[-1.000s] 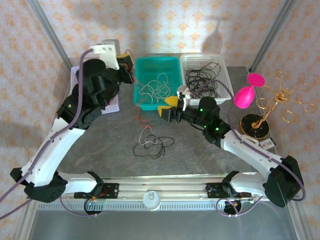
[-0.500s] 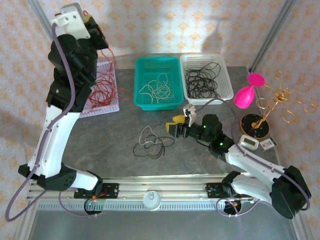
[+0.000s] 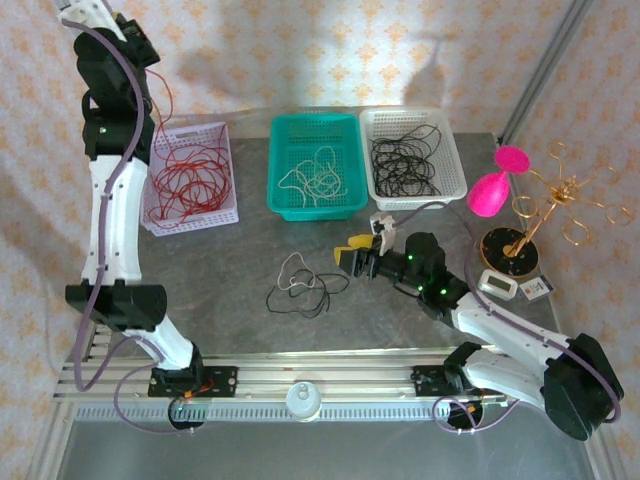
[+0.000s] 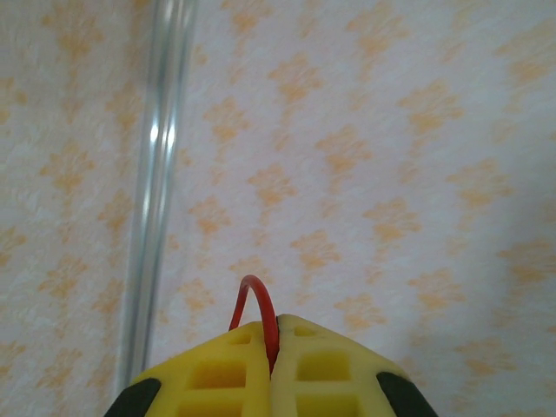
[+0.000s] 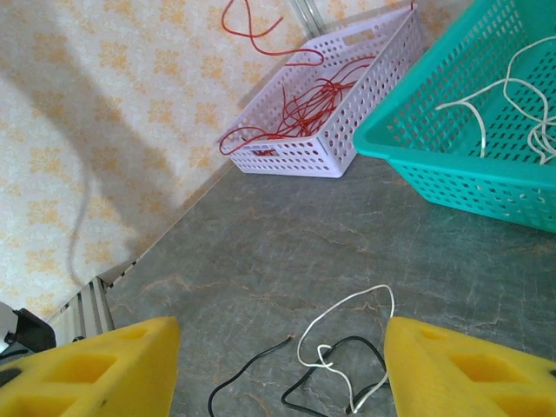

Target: Untangle the cables

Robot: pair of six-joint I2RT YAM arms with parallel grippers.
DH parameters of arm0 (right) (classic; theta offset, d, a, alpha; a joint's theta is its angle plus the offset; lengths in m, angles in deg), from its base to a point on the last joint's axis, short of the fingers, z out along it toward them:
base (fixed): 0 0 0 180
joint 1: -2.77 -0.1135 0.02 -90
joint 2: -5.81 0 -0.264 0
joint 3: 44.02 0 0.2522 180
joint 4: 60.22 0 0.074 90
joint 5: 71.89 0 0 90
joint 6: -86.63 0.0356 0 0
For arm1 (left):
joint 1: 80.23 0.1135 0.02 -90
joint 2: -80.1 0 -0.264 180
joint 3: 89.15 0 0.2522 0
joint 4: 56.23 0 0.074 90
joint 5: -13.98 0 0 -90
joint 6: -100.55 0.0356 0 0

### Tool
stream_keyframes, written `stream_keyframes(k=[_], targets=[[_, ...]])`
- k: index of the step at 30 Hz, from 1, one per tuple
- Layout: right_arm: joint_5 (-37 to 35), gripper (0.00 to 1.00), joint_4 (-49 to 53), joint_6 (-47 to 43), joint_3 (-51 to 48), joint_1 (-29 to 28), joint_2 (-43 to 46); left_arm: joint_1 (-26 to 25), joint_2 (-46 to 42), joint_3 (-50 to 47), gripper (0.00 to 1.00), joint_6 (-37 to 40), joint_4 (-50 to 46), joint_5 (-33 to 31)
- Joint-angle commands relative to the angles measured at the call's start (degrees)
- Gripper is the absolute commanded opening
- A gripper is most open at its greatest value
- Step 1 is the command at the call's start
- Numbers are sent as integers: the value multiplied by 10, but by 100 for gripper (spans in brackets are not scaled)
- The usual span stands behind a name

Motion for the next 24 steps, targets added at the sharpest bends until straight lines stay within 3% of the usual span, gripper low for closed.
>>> stream_keyframes(k=[1, 5, 13, 17, 22, 24], targets=[[-15, 64, -19, 13, -11, -2, 16, 17, 24, -17, 0, -45, 23, 50], [-29, 64, -20, 20, -22, -2, 19, 20, 29, -109, 0, -70, 44, 66], [-41, 64, -1, 20, -25, -3, 25, 26, 52, -295, 1, -130, 71, 31], [-50, 63, 0, 22, -31, -2, 23, 37, 101, -317, 14, -170, 34, 62], [-70, 63, 2, 31, -34, -3, 11, 46, 135, -355, 15, -206, 41, 106], [-101, 63, 20, 37, -29, -2, 2, 48, 148, -368, 22, -216, 50, 113]])
